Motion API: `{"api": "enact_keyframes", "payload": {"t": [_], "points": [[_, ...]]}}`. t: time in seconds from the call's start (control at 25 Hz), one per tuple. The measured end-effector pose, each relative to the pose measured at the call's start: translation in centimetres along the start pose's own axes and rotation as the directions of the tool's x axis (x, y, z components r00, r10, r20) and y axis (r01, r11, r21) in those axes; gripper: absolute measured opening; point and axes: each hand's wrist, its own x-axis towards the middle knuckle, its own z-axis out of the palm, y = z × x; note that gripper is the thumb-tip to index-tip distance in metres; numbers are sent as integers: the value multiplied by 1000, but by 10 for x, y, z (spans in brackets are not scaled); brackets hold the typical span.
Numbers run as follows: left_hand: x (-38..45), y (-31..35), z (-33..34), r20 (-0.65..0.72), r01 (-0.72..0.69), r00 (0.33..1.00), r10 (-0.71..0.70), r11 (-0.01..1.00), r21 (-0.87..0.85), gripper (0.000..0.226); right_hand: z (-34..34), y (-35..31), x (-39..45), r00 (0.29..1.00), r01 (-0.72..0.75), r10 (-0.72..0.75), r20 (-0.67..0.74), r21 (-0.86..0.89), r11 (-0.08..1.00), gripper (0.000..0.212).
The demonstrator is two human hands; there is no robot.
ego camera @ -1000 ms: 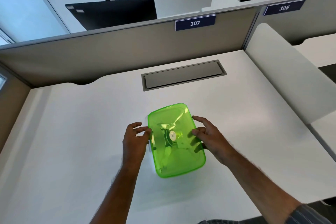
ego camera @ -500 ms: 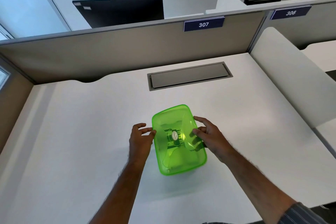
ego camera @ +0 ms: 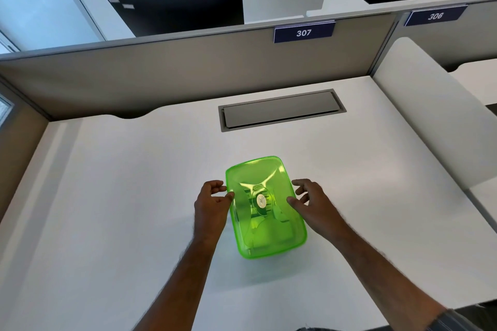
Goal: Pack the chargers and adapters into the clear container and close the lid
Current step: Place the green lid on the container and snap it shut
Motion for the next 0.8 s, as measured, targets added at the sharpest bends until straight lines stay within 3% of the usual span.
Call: {"api": "enact_keyframes", "payload": {"t": [0.08, 0.16, 0.28, 0.36, 0.48, 0.56, 0.8], "points": [[-1, 1, 0, 0, -6, 1000, 6, 1000, 4, 33, 5, 2, 0, 998, 56, -57, -11, -97, 994, 43], [-1, 1, 0, 1, -13, 1000, 13, 1000, 12, 33, 8, -1, 4, 978, 193, -206, -23, -264, 945, 50], [-1, 2, -1, 4, -17, 1000, 17, 1000, 21, 33, 14, -17, 24, 893, 396, -449, 26, -520, 757, 63], [-1, 2, 0, 2, -19, 1000, 18, 1000, 23, 33, 22, -31, 40, 886, 424, -449, 118, -598, 680, 72], [-1, 1, 0, -3, -18, 1000, 18, 999, 28, 34, 36, -36, 55, 915, 393, -338, 219, -669, 631, 80], [0, -1, 0, -5, -17, 1000, 17, 1000, 24, 35, 43, -32, 55, 928, 370, -290, 235, -680, 633, 86], [0, -3, 2, -7, -15, 1000, 15, 1000, 11, 36, 49, -15, 50, 917, 387, -336, 214, -682, 621, 94]]}}
